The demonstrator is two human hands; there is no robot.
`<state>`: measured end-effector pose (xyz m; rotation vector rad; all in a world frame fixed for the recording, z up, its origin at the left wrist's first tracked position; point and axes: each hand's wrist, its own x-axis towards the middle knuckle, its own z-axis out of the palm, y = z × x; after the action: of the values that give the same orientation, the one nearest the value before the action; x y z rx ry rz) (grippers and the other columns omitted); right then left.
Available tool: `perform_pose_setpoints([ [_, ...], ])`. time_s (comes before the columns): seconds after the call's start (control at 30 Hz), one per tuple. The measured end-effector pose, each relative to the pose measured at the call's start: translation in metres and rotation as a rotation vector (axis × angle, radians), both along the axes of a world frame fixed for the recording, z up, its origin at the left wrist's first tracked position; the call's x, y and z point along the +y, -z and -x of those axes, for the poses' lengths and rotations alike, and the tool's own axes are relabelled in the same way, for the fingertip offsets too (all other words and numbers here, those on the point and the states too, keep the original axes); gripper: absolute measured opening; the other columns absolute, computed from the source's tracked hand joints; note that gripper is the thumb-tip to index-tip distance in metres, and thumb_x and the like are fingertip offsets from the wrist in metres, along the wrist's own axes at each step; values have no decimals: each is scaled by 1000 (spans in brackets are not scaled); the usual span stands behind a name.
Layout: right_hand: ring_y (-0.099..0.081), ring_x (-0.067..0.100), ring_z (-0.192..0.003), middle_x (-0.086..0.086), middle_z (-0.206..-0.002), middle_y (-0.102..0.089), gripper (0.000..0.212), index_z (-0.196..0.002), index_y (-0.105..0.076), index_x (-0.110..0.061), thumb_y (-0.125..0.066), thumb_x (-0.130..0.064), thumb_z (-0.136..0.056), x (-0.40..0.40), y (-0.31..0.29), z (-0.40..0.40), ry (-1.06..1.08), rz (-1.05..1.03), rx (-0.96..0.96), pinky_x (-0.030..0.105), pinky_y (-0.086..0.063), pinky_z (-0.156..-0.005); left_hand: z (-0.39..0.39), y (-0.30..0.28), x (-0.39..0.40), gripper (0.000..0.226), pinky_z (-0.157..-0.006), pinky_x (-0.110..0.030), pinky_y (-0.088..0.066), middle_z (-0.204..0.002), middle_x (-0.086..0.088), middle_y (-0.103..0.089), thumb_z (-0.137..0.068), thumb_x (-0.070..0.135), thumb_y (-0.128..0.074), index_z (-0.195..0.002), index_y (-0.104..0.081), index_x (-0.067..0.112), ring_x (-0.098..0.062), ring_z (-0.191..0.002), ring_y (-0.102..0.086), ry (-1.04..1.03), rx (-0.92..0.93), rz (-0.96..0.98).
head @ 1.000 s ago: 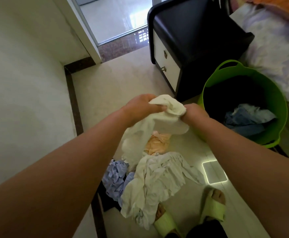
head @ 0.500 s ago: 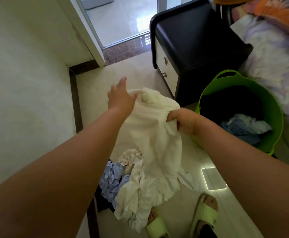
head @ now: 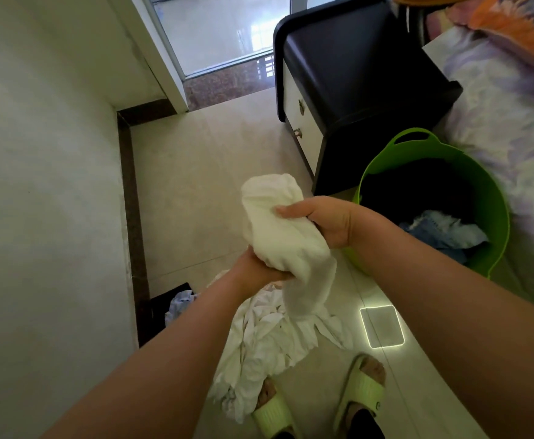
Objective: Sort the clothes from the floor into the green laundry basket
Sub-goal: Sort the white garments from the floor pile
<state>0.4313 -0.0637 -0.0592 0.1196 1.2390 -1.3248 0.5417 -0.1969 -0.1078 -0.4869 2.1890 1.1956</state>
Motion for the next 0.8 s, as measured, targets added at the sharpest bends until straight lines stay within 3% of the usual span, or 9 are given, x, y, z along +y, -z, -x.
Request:
perform_pose_setpoints([
  [0.07, -61, 35, -105, 18, -110, -65, 50, -125, -52, -1, -61, -26, -82, 2, -6, 2, 22, 49, 8, 50, -49, -95, 10, -6, 5, 73, -107, -20, -25, -148, -5, -32, -91, 11, -62, -149, -19, 5, -19, -141, -27, 0, 21, -20],
  [0.17, -59, 38, -111, 21, -116, -63, 53, -129, -50, 2, -62, -23, -84, 7, -12, 13, 146, 58, 70, 50, -50, -93, 23, -9, 4, 50, -91, -27, -44, -131, -9, -55, -91, 16, -62, -138, -46, 7, -18, -121, -51, -83, 19, 0],
  [0.27, -59, 32, -112, 12, -117, -64, 40, -128, -55, -7, -58, -28, -94, 15, -18, 30, 214, -217, 507, 41, -50, -90, 28, -15, -1, 40, -89, -36, -52, -108, -4, -67, -82, 25, -74, -117, -62, 12, -24, -104, -64, -166, -2, -39],
  [0.33, -58, 28, -111, 9, -118, -63, 41, -126, -57, -8, -57, -33, -94, 22, -13, 42, 177, -481, 872, 34, -45, -90, 35, -23, -7, 52, -88, -36, -52, -107, -3, -68, -76, 41, -77, -116, -63, 12, -22, -99, -64, -4, 3, 70],
  [0.4, -58, 27, -107, 9, -113, -63, 40, -120, -59, -6, -60, -34, -91, 32, -1, 50, 243, -609, 1000, 30, -42, -83, 46, -35, -11, 58, -81, -31, -49, -104, -3, -68, -75, 54, -72, -116, -65, 13, -20, -91, -63, 112, -17, 150],
  [0.47, -59, 26, -107, 6, -113, -61, 45, -122, -55, -9, -63, -38, -89, 43, 15, 55, 327, -670, 951, 31, -44, -81, 57, -43, -15, 60, -79, -30, -44, -103, -2, -65, -78, 57, -66, -118, -64, 12, -20, -90, -60, 115, -66, 140],
  [0.57, -52, 27, -121, 7, -134, -51, 71, -142, -37, -18, -67, -45, -84, 59, 29, 53, 303, -635, 845, 38, -45, -96, 69, -44, -19, 70, -87, -36, -48, -116, -6, -62, -78, 60, -65, -125, -58, 8, -26, -101, -60, -67, -116, 103],
  [0.7, -42, 21, -134, -5, -150, -39, 108, -149, -19, -43, -80, -58, -61, 66, 38, 28, -182, -291, 719, 47, -34, -112, 77, -39, -5, 71, -97, -44, -48, -124, -11, -59, -82, 58, -63, -128, -53, 6, -31, -110, -58, -239, -136, 10],
  [0.8, -48, 16, -129, -15, -139, -50, 115, -143, -17, -54, -86, -56, -52, 66, 54, 11, -337, -203, 629, 46, -38, -110, 91, -43, 18, 60, -93, -39, -50, -117, -9, -62, -85, 57, -58, -120, -58, 8, -25, -102, -61, -254, -76, -149],
])
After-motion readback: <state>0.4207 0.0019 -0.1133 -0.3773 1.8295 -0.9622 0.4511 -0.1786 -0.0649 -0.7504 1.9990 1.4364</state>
